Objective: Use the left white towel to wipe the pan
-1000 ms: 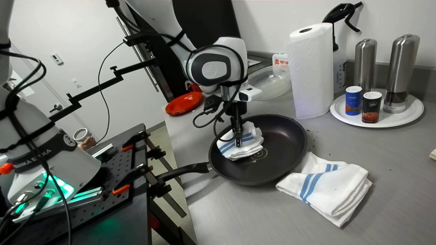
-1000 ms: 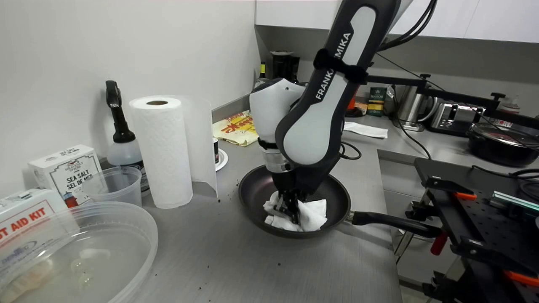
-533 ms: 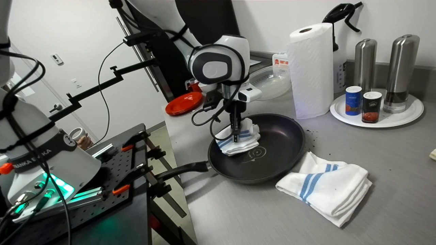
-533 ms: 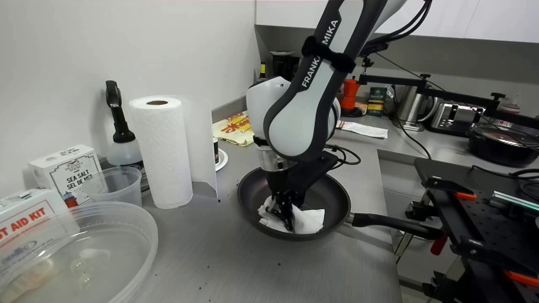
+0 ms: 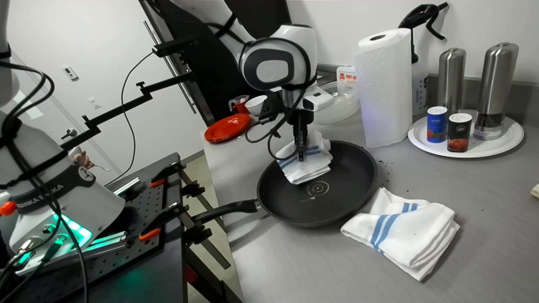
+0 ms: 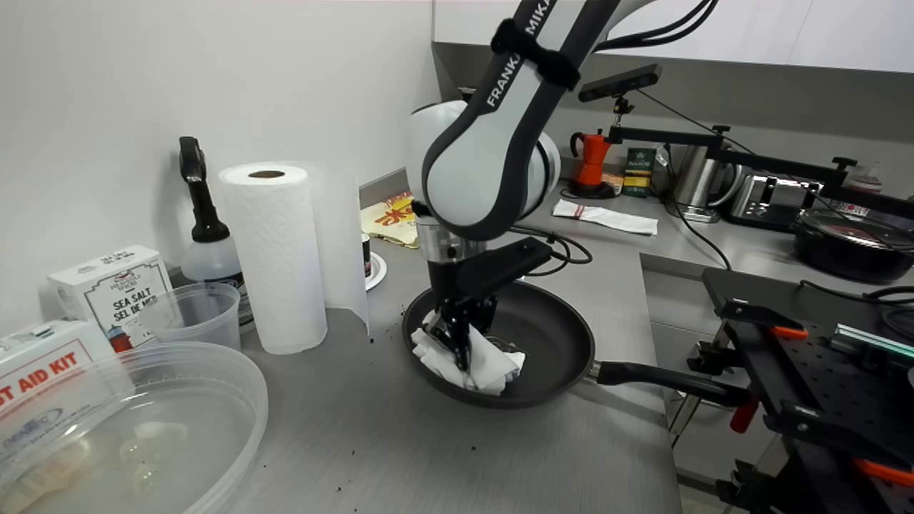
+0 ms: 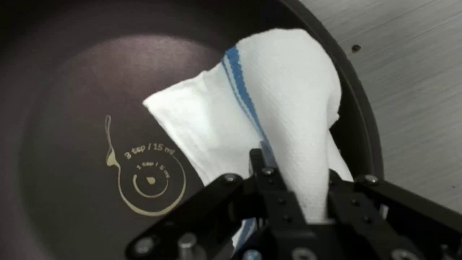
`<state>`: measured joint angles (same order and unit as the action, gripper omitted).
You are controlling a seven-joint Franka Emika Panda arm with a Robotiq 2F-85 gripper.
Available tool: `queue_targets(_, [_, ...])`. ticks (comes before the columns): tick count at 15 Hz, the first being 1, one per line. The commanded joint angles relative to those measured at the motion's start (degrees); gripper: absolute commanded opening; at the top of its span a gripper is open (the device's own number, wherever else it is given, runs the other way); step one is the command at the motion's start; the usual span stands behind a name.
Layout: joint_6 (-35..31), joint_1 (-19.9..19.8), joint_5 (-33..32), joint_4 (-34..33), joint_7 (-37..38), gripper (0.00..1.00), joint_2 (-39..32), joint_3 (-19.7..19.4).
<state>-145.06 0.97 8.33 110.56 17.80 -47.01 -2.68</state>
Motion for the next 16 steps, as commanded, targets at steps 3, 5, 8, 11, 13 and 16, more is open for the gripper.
queue_targets(3, [5.4,-0.3,1.9,0.7,0.0,0.04,8.7,0.8])
queue_targets(5, [6.9,-0.1,1.8,1.9,-0.4,0.04,12.3,1.1])
queue_targets(8, [8.3,0.7,1.3,4.7,-1.2,0.04,17.3,2.2])
queue_targets(11, [8.1,2.1,0.9,10.4,-2.7,0.04,21.6,3.9])
queue_targets(13, [7.4,3.1,1.1,15.1,-4.2,0.04,24.1,5.6])
queue_targets(16, [6.3,4.4,2.3,21.3,-6.6,0.04,26.5,8.7])
